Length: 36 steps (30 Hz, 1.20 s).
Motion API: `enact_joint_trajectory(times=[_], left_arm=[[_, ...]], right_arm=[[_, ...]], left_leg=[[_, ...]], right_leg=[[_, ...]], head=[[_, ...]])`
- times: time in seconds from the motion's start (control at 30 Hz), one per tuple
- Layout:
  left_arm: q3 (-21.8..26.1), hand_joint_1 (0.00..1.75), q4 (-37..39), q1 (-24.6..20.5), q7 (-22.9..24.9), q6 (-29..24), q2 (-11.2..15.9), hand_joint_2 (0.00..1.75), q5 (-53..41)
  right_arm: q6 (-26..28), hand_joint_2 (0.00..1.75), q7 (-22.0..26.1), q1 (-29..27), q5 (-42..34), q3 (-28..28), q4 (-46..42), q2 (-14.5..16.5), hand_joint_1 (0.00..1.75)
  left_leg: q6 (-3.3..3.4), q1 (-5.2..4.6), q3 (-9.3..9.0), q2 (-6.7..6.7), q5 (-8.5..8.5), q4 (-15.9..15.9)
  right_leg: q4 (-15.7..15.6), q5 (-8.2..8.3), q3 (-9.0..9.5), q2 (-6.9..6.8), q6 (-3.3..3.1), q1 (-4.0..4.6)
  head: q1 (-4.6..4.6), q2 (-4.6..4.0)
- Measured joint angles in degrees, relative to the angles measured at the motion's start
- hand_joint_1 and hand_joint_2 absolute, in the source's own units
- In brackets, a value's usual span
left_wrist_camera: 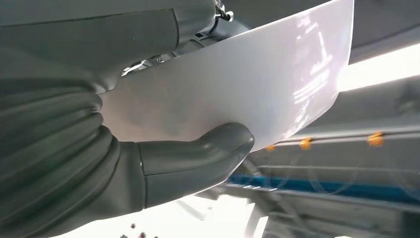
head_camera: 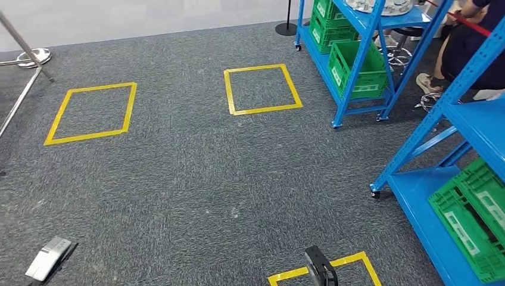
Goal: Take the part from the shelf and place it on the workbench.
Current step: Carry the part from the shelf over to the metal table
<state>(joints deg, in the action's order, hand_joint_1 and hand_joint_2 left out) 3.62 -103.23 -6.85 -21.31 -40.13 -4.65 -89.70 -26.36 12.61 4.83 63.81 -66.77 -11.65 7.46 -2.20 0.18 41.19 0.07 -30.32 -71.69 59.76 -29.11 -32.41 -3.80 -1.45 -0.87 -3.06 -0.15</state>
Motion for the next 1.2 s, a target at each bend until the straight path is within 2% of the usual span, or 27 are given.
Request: enact_joint_trajectory(times=[0.07,0.13,0.17,0.23,0.27,0.3,0.37,0.4,0.43,0.47,0.5,0.53,0.6,0.67,0.73,0.77,0.8,0.87,0.9,0.93,0.97,1.0,1.03,1.1,1.13,1.17,1.2], left_arm=[[0.06,1.75,0.89,-0.33,0.94,0.0,0.55,1.75,0.0],[0.1,1.75,1.18,-0.4,0.66,0.0,0.85,1.75,0.0],[0.19,1.75,1.16,-0.25,0.1,-0.01,1.0,1.75,0.0],[0.35,1.75,0.96,0.3,-0.98,-0.02,1.17,1.75,0.0],[0.38,1.75,0.91,0.46,-1.15,-0.04,1.12,1.75,0.0],[0.35,1.75,0.93,0.51,-1.16,-0.04,0.98,1.75,0.0],[0.2,1.75,1.06,0.55,-1.17,-0.05,0.7,1.75,-0.01],[0.1,1.75,1.17,0.63,-1.21,-0.04,0.59,1.75,-0.01],[0.03,1.75,1.29,0.75,-1.1,-0.04,0.53,1.75,0.3],[-0.09,1.75,1.52,0.8,-0.75,-0.05,0.48,1.75,1.19],[-0.41,1.75,2.1,0.75,-0.29,-0.05,0.41,1.75,3.02],[-1.04,1.75,3.09,0.62,0.14,-0.05,0.29,1.75,6.13],[-3.2,1.75,5.92,0.34,-0.03,-0.04,0.13,1.75,15.28],[-5.66,1.75,8.45,0.15,-0.35,-0.02,0.27,1.75,23.87],[-7.45,1.75,10.15,0.02,0.38,-0.02,0.83,1.75,28.02],[-7.94,1.75,10.71,-0.02,0.67,-0.03,1.14,1.75,28.54],[-8.21,1.75,11.09,-0.05,0.73,-0.03,1.38,1.75,28.47],[-8.34,1.75,11.47,-0.06,0.14,-0.05,1.52,1.75,27.78],[-8.34,1.75,11.65,0.02,-0.32,-0.05,1.52,1.75,27.65],[-8.34,1.75,11.88,0.17,-0.78,-0.05,1.52,1.75,27.65],[-8.33,1.75,12.14,0.29,-1.27,-0.05,1.51,1.75,27.42],[-8.32,1.75,12.37,0.31,-1.69,-0.05,1.5,1.75,26.85],[-8.31,1.75,12.52,0.22,-2.05,-0.05,1.47,1.75,26.05],[-8.29,1.75,12.64,-0.29,-2.54,-0.05,1.18,1.75,24.27],[-8.29,1.75,12.65,-0.52,-2.7,-0.05,0.96,1.75,23.62],[-8.29,1.75,12.66,-0.66,-2.82,-0.05,0.77,1.75,23.11],[-8.27,1.75,12.66,-0.66,-2.9,-0.05,0.65,1.75,22.73]], right_arm=[[0.0,0.0,-0.31,0.02,0.05,0.0,0.0,0.03,0.0],[0.0,0.0,0.31,0.05,0.43,0.02,0.0,0.06,0.0],[0.0,0.0,1.0,0.11,0.72,0.06,0.0,0.07,0.0],[0.0,0.0,2.59,0.46,1.36,0.32,0.0,0.1,0.0],[0.0,0.0,3.18,0.67,1.59,0.53,0.0,0.12,0.0],[-0.01,0.0,3.54,0.86,1.79,0.74,0.0,0.14,0.0],[-0.06,0.0,3.8,0.99,1.97,1.02,0.0,0.16,0.0],[-0.09,0.0,3.8,0.97,2.02,1.08,0.0,0.17,0.0],[-0.12,0.0,3.83,0.93,2.02,1.1,0.0,0.16,0.0],[-0.13,0.0,3.91,0.92,1.95,1.12,0.0,0.14,0.0],[-0.13,0.0,4.11,0.96,1.84,1.18,0.0,0.09,0.0],[-0.13,0.0,4.42,1.07,1.73,1.3,0.0,0.0,0.0],[-0.17,0.0,5.06,1.51,1.56,1.67,0.0,-0.23,0.0],[-0.3,0.0,5.24,2.01,1.46,2.03,-0.01,-0.51,0.0],[-0.4,0.0,4.71,2.31,1.37,2.27,-0.02,-0.79,0.0],[-0.42,0.0,4.36,2.27,1.35,2.35,-0.02,-0.93,0.0],[-0.42,0.0,4.09,2.1,1.35,2.4,-0.02,-1.06,0.0],[-0.39,0.0,3.88,1.41,1.33,2.43,-0.02,-1.3,0.0],[-0.38,0.0,3.85,1.05,1.27,2.43,-0.02,-1.37,0.0],[-0.37,0.0,3.9,0.8,1.21,2.43,-0.02,-1.42,0.0],[-0.38,0.0,4.04,0.68,1.12,2.43,-0.02,-1.44,0.0],[-0.4,0.0,4.24,0.68,1.05,2.44,-0.02,-1.42,0.0],[-0.42,0.0,4.5,0.76,1.01,2.44,-0.02,-1.38,0.0],[-0.46,0.0,4.97,1.03,0.99,2.45,-0.02,-1.3,0.0],[-0.46,0.0,5.13,1.2,0.99,2.46,-0.02,-1.27,0.0],[-0.46,0.0,5.26,1.38,1.01,2.47,-0.02,-1.27,0.0],[-0.46,0.0,5.37,1.58,1.04,2.51,-0.02,-1.27,0.0]], left_leg=[[0.62,-0.48,-3.99,2.69,3.13,7.41],[1.5,-1.03,-6.14,4.72,4.01,11.55],[1.89,-1.28,-6.19,4.63,3.8,11.88],[2.53,-1.07,-6.27,2.95,4.1,12.22],[2.85,-0.86,-6.41,2.2,4.25,12.45],[3.16,-0.58,-6.56,1.49,4.41,12.69],[3.57,-0.31,-6.62,-0.01,4.5,12.81],[3.68,-0.28,-6.59,-0.89,4.51,12.76],[3.71,-0.25,-6.57,-1.85,4.48,12.69],[3.68,-0.22,-6.57,-2.81,4.47,12.59],[3.59,-0.16,-6.59,-3.75,4.44,12.46],[3.43,-0.07,-6.59,-4.67,4.4,12.3],[2.79,-0.04,-6.32,-6.35,4.26,11.84],[1.94,0.0,-5.91,-7.56,4.3,11.74],[1.16,0.16,-5.54,-8.18,4.47,11.93],[0.86,0.1,-5.23,-7.26,4.15,11.46],[0.6,0.03,-4.49,-5.72,3.28,10.08],[0.26,-0.05,-1.74,-2.12,0.12,4.28],[0.1,0.05,0.03,-1.28,-1.43,0.71],[-0.02,0.15,1.34,-0.88,-2.25,-1.96],[-0.07,0.22,1.79,-0.62,-2.07,-2.93],[-0.04,0.25,1.15,-0.34,-0.88,-1.75],[0.12,0.21,-0.5,0.34,0.97,1.32],[0.82,-0.25,-4.31,3.49,3.67,8.54],[1.28,-0.51,-5.45,4.58,4.18,10.72],[1.7,-0.75,-5.86,5.07,4.14,11.65],[2.11,-0.88,-5.84,4.36,4.14,11.72]], right_leg=[[0.0,-0.38,0.48,-1.42,0.24,0.19],[0.04,-0.74,0.85,-2.6,0.75,0.46],[-0.02,-0.86,0.99,-3.26,1.03,0.56],[0.0,-1.21,1.34,-4.16,1.64,0.58],[0.66,-1.76,1.19,-3.28,1.95,0.53],[2.37,-2.79,0.48,-1.69,2.25,0.46],[9.08,-5.88,-2.92,2.08,2.61,0.26],[12.72,-7.1,-4.94,2.93,2.71,0.2],[15.1,-7.41,-6.44,3.29,2.79,0.15],[15.48,-6.61,-7.06,3.44,2.84,0.09],[13.46,-4.73,-6.5,3.68,2.87,-0.01],[9.76,-2.36,-5.08,4.31,2.9,-0.18],[2.77,0.43,-2.25,6.81,2.99,-0.52],[0.51,0.52,-1.39,7.92,2.72,-0.45],[0.25,0.75,-1.1,6.57,1.92,-0.37],[0.07,0.87,-0.9,5.88,1.44,-0.4],[-0.11,0.96,-0.71,5.12,1.0,-0.49],[-0.25,0.87,-0.59,3.61,0.42,-0.37],[-0.24,0.76,-0.57,2.8,0.29,-0.28],[-0.23,0.66,-0.53,1.99,0.22,-0.21],[-0.22,0.54,-0.46,1.2,0.22,-0.18],[-0.21,0.4,-0.33,0.46,0.27,-0.17],[-0.21,0.23,-0.11,-0.24,0.39,-0.15],[-0.17,-0.26,0.45,-1.61,0.85,0.06],[-0.16,-0.46,0.68,-2.23,1.15,0.21],[-0.17,-0.63,0.88,-2.88,1.46,0.39],[-0.23,-0.74,1.06,-3.55,1.76,0.5]], head=[[0.01,0.0],[-0.01,0.0],[-0.01,0.0],[-0.04,0.0],[-0.09,0.0],[-0.21,0.0],[-0.42,0.0],[-0.5,0.0],[-0.52,0.0],[-0.54,0.0],[-0.57,0.0],[-0.58,0.0],[-0.58,0.0],[-0.57,0.0],[-0.58,0.0],[-0.49,0.0],[-0.33,0.0],[-0.06,0.0],[-0.02,0.0],[-0.03,0.0],[-0.01,0.0],[-0.01,0.0],[0.0,0.0],[-0.01,0.0],[-0.03,0.0],[-0.05,0.0],[-0.06,0.0]])
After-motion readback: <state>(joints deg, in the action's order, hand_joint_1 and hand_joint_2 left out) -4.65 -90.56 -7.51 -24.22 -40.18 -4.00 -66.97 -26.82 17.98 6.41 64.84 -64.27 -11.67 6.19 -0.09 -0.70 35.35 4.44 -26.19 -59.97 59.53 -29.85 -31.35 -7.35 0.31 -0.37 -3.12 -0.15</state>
